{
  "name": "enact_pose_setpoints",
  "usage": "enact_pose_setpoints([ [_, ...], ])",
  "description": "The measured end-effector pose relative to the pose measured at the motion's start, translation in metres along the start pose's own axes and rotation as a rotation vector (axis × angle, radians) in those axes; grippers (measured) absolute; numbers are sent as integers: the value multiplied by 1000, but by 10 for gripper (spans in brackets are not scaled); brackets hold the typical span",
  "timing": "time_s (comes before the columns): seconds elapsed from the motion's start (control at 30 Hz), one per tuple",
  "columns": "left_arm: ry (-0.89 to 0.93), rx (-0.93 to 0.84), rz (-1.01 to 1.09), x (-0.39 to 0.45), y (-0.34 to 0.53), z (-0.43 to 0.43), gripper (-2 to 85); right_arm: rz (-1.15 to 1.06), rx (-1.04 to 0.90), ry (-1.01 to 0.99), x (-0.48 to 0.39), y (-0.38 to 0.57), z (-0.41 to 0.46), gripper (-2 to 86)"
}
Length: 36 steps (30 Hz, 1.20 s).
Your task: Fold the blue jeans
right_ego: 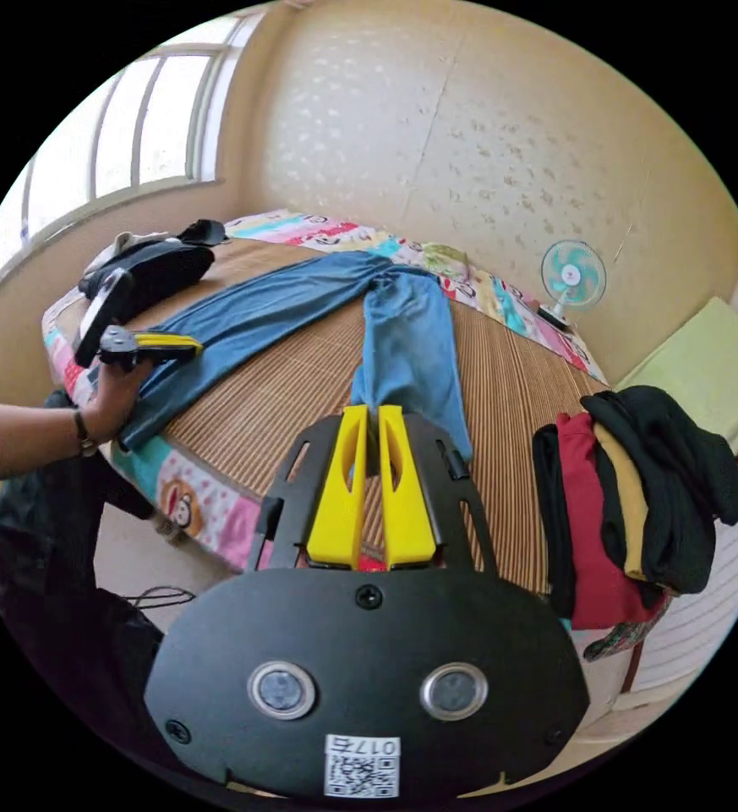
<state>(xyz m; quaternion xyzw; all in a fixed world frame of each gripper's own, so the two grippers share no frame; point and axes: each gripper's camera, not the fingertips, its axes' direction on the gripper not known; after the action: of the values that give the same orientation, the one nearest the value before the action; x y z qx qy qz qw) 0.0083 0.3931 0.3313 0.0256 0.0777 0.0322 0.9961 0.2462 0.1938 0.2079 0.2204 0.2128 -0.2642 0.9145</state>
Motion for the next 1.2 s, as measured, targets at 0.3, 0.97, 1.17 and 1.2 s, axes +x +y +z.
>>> enact_pose_setpoints([
  [0.3, -125, 2, 53, 27, 5, 1, -4, 198, -185, -317, -28, 73, 8, 22],
  [0.97, 456, 193, -299, -8, 111, -86, -3, 626, 81, -635, 134, 133, 14, 20],
  [1.17, 608, 38, -2, 90, 90, -91, 106, 650, 152, -676, 153, 149, 3, 13],
  [1.2, 587, -24, 7, 107, 91, -80, 111, 654, 175, -671, 157, 151, -1, 13],
])
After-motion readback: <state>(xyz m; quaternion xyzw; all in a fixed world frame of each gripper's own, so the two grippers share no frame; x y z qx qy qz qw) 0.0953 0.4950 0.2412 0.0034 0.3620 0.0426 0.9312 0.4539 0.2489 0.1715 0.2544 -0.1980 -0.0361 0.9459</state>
